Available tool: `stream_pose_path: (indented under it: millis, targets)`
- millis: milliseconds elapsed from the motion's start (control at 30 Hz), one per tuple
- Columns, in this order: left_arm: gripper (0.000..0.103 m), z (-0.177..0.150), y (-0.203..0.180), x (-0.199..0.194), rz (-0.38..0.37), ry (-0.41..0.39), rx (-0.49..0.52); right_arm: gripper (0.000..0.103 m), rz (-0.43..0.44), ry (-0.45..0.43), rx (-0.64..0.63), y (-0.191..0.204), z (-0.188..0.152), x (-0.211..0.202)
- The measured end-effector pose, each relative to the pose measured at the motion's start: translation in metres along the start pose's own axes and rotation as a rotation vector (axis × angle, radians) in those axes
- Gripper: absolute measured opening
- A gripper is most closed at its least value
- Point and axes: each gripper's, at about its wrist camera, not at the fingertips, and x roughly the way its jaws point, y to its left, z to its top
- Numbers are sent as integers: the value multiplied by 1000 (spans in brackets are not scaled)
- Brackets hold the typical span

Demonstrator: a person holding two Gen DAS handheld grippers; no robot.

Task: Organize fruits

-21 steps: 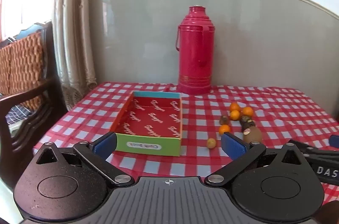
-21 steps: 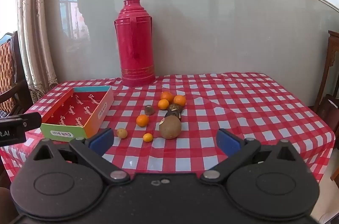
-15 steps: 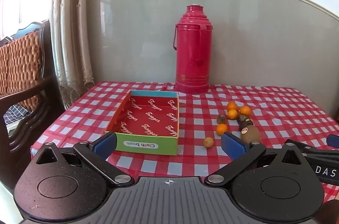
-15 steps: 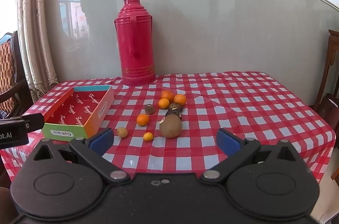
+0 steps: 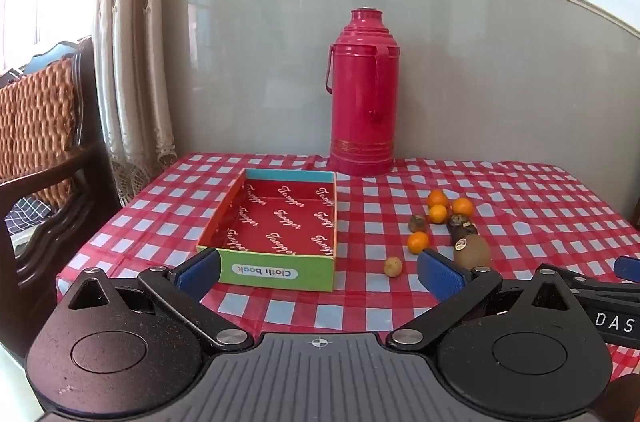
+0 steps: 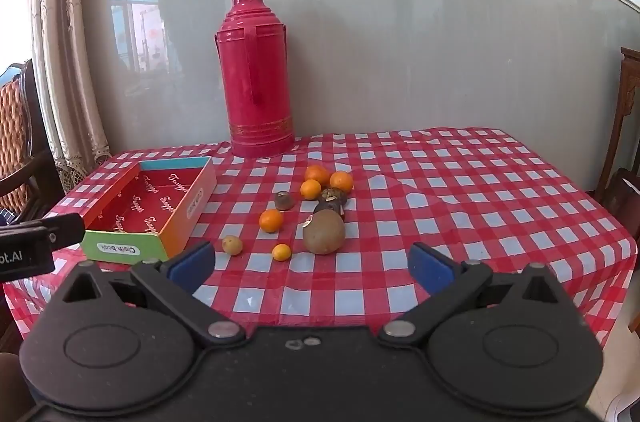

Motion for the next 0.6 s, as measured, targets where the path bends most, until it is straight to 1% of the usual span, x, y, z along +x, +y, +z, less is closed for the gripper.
stream_pose_path:
  millis: [600]
  targets:
    - [103,0,0,1,-1,7,-6,97,2,7,4,0,0,1]
